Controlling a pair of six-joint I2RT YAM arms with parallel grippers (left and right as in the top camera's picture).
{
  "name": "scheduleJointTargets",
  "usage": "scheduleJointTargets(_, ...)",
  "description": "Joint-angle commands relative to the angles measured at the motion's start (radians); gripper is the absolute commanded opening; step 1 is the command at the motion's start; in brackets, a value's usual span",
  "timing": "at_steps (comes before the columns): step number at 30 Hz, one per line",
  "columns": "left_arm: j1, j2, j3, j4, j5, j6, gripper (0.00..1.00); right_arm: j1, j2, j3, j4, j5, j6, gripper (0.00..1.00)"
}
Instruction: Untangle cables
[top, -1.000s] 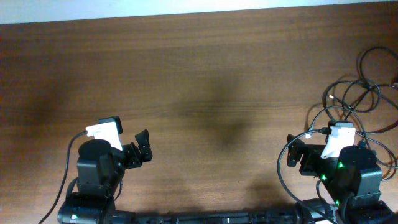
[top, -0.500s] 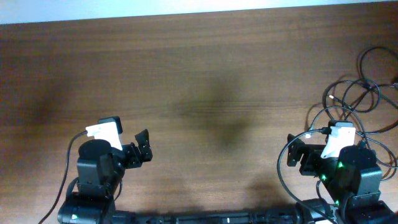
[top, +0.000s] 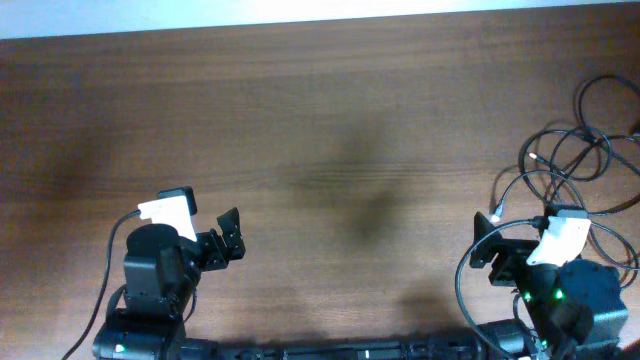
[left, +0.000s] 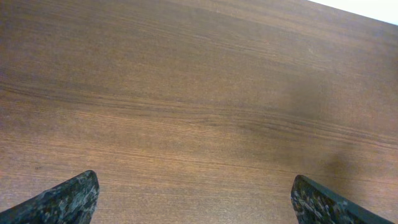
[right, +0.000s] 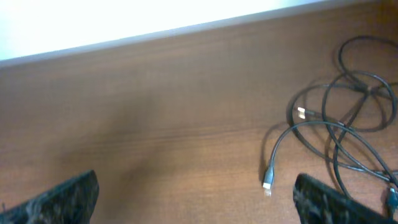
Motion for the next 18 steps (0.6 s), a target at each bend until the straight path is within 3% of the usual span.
scheduleJointTargets(1,-0.002,-0.003,-0.004,0.001,-0.007,-0.006,0.99,0.0,-0.13,-0.142,0.13,0.024,-0.035,0.98)
scheduleJointTargets(4,-0.002,-0.003,-0.004,0.001,-0.007,-0.006,0.99,0.0,-0.287,-0.327,0.375,-0.009,-0.034,0.99)
scheduleJointTargets(10,-0.002,-0.003,-0.004,-0.001,-0.007,-0.006,0.99,0.0,-0.293,-0.549,0.774,-0.003,-0.035,0.99)
scheduleJointTargets(14,-0.002,-0.003,-0.004,-0.001,-0.007,-0.006,0.99,0.0,-0.293,-0.622,0.885,0.012,-0.036,0.99)
scheduleJointTargets(18,-0.002,-0.003,-0.004,-0.001,-0.007,-0.006,0.99,-0.002,-0.294,-0.705,0.99,0.015,-0.167,0.99)
